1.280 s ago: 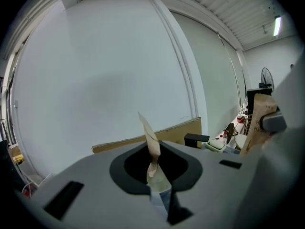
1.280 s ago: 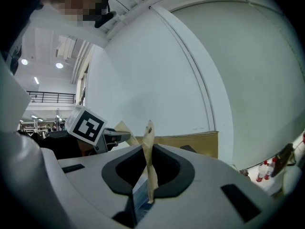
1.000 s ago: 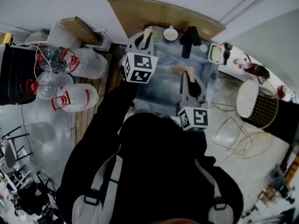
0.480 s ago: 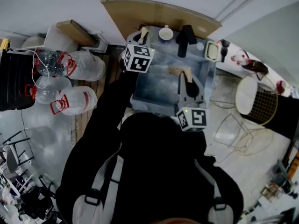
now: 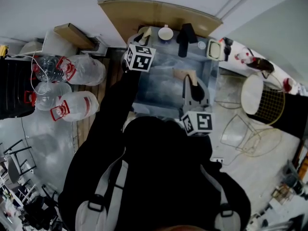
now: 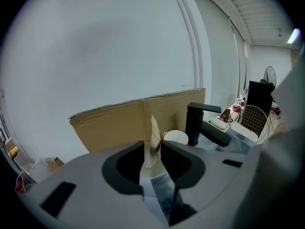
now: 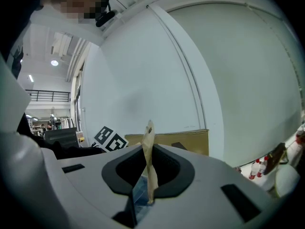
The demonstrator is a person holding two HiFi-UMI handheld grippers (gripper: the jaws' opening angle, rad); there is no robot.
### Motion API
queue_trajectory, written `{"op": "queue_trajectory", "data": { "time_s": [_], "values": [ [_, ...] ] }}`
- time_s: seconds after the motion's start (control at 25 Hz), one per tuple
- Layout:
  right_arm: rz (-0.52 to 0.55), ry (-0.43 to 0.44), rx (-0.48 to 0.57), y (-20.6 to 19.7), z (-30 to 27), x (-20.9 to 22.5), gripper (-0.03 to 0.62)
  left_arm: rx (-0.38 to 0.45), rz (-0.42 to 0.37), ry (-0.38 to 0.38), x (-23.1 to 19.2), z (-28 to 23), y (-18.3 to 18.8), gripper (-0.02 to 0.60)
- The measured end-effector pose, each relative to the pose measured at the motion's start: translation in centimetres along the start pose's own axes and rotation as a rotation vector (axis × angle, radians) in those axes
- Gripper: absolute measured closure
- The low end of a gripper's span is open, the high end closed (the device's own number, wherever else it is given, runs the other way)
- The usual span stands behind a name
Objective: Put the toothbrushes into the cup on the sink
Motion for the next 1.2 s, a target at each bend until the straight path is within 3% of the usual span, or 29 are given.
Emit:
{"op": "queue_trajectory", "data": {
  "time_s": [0.28,0.84,1.0,1.2],
  "values": [
    [-0.001,0.011,0.011,0.3,0.1,0.4,0.559,0.076,-0.009,0.016,1.1,3.6,0.3,0.477],
    [-0.034,0.034,0.078,2.9,-2.4,0.7,0.559,0.164,0.077,0.049,3.6,11.3,-1.8,0.483],
    [-0.060,0.028,0.118,4.2,-4.3,1.1,0.559,0.187,0.102,0.083,4.2,13.9,-2.1,0.571],
    [-0.058,0.042,0.176,5.8,-6.7,1.2,0.559,0.203,0.133,0.093,5.0,16.0,-3.1,0.580]
  ]
}}
Point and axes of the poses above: the fingertips, and each gripper's own axes: z backward along the fingers, x to its right, y out of its top, the point moved 6 cm from there along z, backward along the fingers, and after that the axes turned 8 degrees about -z, right-handed, at the moved point
